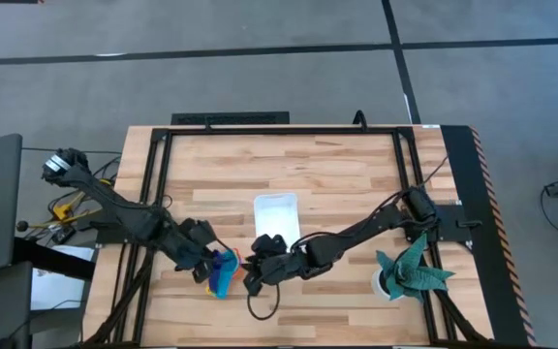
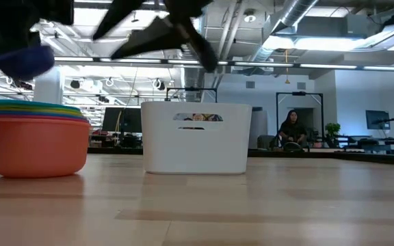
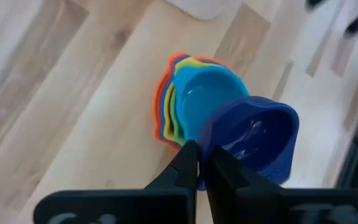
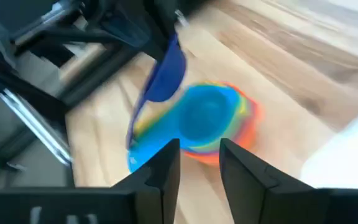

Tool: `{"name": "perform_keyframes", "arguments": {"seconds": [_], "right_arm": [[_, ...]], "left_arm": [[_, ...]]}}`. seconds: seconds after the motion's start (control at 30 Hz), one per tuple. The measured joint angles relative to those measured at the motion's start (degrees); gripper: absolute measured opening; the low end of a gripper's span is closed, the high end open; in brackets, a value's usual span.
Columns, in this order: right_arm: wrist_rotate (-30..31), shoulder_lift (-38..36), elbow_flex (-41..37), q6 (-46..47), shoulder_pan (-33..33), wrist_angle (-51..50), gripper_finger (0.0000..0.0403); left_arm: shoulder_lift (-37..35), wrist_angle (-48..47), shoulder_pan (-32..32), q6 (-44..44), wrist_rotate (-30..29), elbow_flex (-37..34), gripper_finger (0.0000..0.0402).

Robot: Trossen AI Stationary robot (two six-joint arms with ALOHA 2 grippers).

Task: Nest measuring cups in basket
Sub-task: Stack the dark blue nest measuring cup into the blue nest measuring cup

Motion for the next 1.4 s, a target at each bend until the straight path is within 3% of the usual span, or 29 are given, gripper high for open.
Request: {"name": "perform_keyframes", "arguments": {"seconds": [0.23, 0.67, 0.97, 1.4], "right_arm": [[0.54, -1.88, -0.10, -2.71, 0.46, -2.73, 0.0150], [0.04, -2.13, -0.07, -3.18, 0.72, -5.12, 0.0139], [0.00, -2.13, -0.08, -3.22, 1.59, -6.38, 0.0157], [0.00, -2.08, -0.06, -5.41, 1.47, -8.34, 0.0187]], "left_arm": [[4.69, 5.61, 4.35, 2.85, 8.09, 0.00, 0.0000], [4.76, 6.49, 12.65, -1.63, 19.06, 0.00, 0.0000], [4.78, 1.45, 16.31, -3.61, 18.17, 0.02, 0.0023], [4.75, 4.43, 16.15, -3.94, 17.15, 0.02, 0.0078]]}}
